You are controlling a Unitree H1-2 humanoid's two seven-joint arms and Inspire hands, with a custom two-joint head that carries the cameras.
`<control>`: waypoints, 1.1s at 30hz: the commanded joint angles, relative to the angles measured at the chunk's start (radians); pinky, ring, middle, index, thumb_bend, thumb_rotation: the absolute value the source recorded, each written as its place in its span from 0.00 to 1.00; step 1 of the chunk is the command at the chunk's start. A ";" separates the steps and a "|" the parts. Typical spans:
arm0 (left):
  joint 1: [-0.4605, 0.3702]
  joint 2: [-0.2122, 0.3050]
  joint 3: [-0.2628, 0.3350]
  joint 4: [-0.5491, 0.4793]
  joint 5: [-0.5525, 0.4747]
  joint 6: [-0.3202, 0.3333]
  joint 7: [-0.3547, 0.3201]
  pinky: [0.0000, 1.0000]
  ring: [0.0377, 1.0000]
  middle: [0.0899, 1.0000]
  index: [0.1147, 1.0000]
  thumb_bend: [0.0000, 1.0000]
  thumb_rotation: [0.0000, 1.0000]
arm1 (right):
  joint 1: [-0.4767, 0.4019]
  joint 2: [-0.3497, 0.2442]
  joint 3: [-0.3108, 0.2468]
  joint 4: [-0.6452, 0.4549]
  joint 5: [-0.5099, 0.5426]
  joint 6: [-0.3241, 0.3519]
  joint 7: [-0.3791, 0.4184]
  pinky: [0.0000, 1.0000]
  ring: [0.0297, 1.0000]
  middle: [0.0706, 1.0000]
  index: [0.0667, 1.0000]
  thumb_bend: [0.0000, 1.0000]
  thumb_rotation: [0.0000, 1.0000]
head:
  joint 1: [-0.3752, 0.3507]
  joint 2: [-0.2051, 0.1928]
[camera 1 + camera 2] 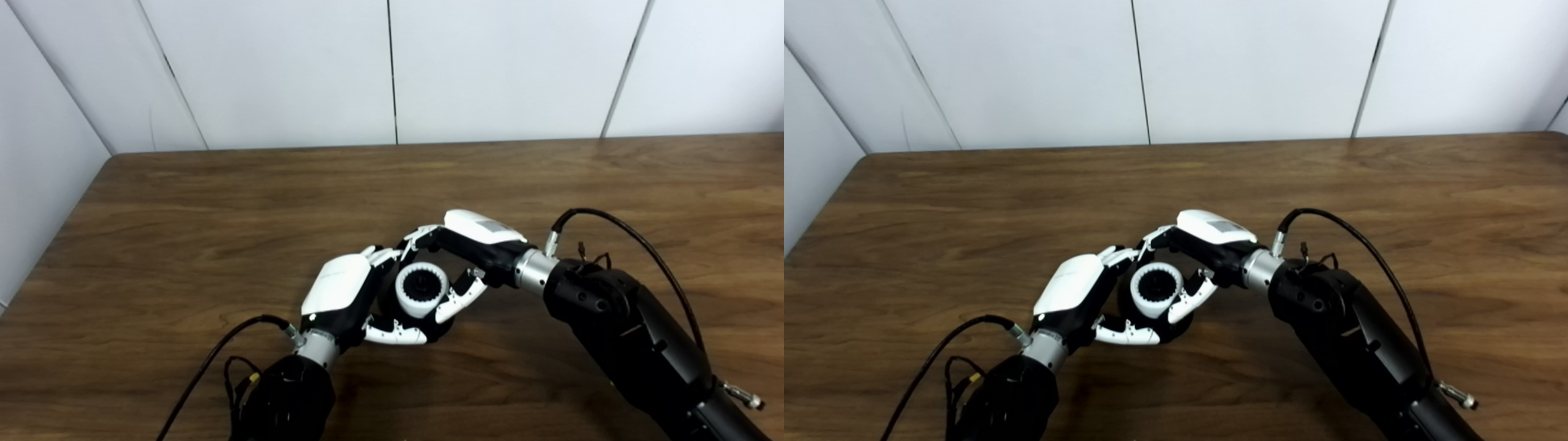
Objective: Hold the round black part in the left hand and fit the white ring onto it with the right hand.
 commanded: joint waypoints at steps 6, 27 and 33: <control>-0.003 -0.016 0.008 -0.026 -0.045 0.013 -0.031 0.80 0.96 0.89 0.88 0.91 0.43 | -0.006 -0.013 0.012 0.000 -0.008 -0.009 0.026 0.79 0.90 0.81 0.45 0.53 0.15 | -0.002 0.004; -0.006 -0.013 0.035 -0.067 -0.098 0.061 -0.080 0.82 0.97 0.92 0.95 1.00 0.55 | -0.022 -0.035 -0.011 -0.011 0.022 0.046 0.063 0.76 0.91 0.92 0.90 1.00 0.36 | 0.006 -0.008; -0.003 -0.027 0.063 -0.088 -0.155 0.063 -0.065 0.84 0.97 0.93 0.99 1.00 0.60 | -0.018 -0.017 -0.071 0.001 0.107 0.082 0.062 0.81 0.94 0.96 0.97 1.00 0.42 | 0.008 -0.014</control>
